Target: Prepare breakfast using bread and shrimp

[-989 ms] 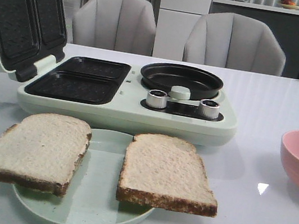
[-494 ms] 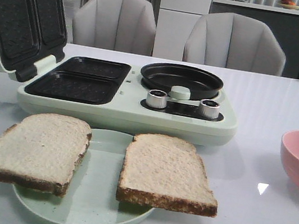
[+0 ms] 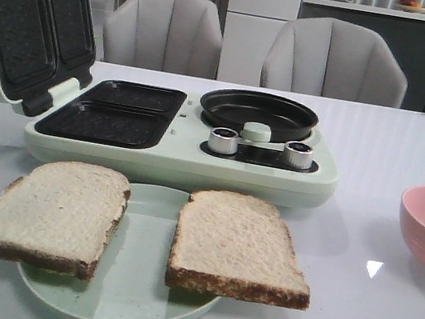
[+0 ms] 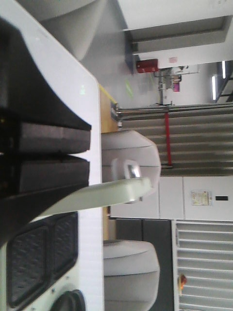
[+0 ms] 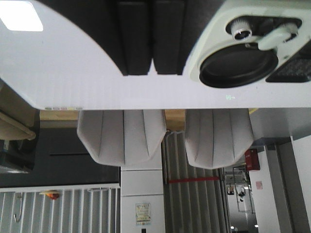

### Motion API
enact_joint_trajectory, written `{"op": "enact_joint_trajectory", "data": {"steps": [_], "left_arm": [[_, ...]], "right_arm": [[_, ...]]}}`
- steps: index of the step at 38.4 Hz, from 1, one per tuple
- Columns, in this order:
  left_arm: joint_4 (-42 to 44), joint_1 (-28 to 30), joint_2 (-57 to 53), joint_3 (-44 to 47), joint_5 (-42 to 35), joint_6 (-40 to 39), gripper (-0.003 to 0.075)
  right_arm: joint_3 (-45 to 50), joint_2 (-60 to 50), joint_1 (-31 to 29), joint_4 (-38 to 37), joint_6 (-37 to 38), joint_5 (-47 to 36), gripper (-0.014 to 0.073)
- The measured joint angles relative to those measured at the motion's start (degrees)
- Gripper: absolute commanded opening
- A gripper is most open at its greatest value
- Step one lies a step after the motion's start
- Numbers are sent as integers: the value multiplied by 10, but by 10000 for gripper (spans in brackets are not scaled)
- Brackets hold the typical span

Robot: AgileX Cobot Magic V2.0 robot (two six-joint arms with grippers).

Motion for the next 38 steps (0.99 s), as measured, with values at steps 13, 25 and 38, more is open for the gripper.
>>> {"op": "enact_joint_trajectory", "data": {"steps": [13, 25, 38], "left_arm": [[0, 0, 118, -272, 207, 0, 100], [-14, 0, 224, -248, 290, 0, 100], [-29, 0, 264, -190, 293, 0, 225]], "right_arm": [[-214, 127, 0, -1, 0, 157, 17], [-219, 277, 0, -1, 0, 268, 17], [-219, 406, 0, -1, 0, 290, 66]]}}
